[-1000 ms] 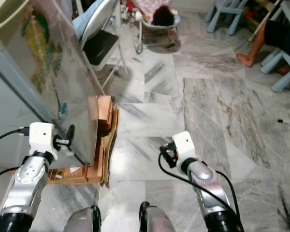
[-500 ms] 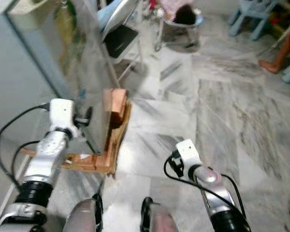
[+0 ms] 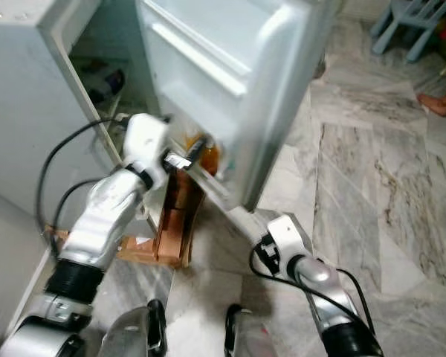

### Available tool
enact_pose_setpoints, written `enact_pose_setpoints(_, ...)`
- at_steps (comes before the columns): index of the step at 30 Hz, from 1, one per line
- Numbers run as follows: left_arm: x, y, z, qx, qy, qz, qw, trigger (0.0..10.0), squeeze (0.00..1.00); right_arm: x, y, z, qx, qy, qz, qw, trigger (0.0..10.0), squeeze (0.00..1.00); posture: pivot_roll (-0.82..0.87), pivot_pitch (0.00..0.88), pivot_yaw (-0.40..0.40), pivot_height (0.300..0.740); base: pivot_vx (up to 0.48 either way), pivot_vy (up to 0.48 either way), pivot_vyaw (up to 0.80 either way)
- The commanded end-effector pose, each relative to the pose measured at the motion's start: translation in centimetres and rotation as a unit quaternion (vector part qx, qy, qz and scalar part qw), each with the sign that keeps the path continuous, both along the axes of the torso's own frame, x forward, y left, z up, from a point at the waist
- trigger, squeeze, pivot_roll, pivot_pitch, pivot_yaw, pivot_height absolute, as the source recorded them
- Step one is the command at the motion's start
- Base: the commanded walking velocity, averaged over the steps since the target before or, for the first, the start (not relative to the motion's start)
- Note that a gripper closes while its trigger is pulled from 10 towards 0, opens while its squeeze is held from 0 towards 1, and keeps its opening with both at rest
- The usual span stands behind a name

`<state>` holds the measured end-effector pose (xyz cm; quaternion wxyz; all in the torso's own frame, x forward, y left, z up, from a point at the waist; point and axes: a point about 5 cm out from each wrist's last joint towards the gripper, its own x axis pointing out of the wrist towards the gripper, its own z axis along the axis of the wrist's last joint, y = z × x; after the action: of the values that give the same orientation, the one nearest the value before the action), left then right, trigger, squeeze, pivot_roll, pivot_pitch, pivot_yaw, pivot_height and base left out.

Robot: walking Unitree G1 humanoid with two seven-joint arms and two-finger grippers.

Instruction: Restocking fridge

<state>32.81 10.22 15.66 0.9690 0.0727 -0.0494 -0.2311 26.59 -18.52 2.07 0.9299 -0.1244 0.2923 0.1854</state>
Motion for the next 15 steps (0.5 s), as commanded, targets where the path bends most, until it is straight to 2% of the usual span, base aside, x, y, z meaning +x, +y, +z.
enact_pose_setpoints(1, -0.8, 0.9, -0.2, -0.001, -0.003, 0.015, 1.0, 10.0, 0.0, 0.0, 0.2, 0.2, 0.005, -0.014, 0.001, 1.0, 10.0, 0.0, 0.07, 0.171, -0.062, 0.74, 0.0, 0.0, 0.0)
enact_pose_setpoints(5, -2.0, 2.7, -2.4, -0.015, 0.034, 0.054, 0.998, 10.0, 0.0, 0.2, 0.5, 0.7, 0.003, -0.038, 0.006, 0.999, 10.0, 0.0, 0.06, 0.176, -0.052, 0.74, 0.0, -0.419, 0.0)
enact_pose_setpoints(6, -2.9, 3.8, -3.2, -0.033, 0.047, 0.078, 0.995, 10.0, 0.0, 0.1, 0.7, 0.9, 0.004, -0.047, 0.012, 0.999, 10.0, 0.0, 0.05, 0.176, -0.045, 0.74, 0.0, -0.345, 0.0)
enact_pose_setpoints(8, -3.8, 4.5, -3.8, -0.044, 0.057, 0.092, 0.993, 10.0, 0.0, 0.0, 0.6, 0.9, 0.006, -0.05, 0.014, 0.999, 10.0, 0.0, 0.04, 0.178, -0.043, 0.74, 0.0, -0.469, 0.0)
enact_pose_setpoints(12, -5.6, 5.1, -5.1, -0.045, 0.078, 0.107, 0.99, 10.0, 0.0, -0.2, 0.4, 0.9, 0.009, -0.051, 0.005, 0.999, 10.0, 0.0, 0.04, 0.179, -0.044, 0.74, 0.0, -0.468, 0.0)
enact_pose_setpoints(15, -6.2, 5.0, -5.3, -0.039, 0.086, 0.097, 0.991, 10.0, 0.0, -0.2, 0.4, 0.9, 0.008, -0.054, 0.006, 0.999, 10.0, 0.0, 0.04, 0.18, -0.043, 0.74, 0.0, -0.46, 0.0)
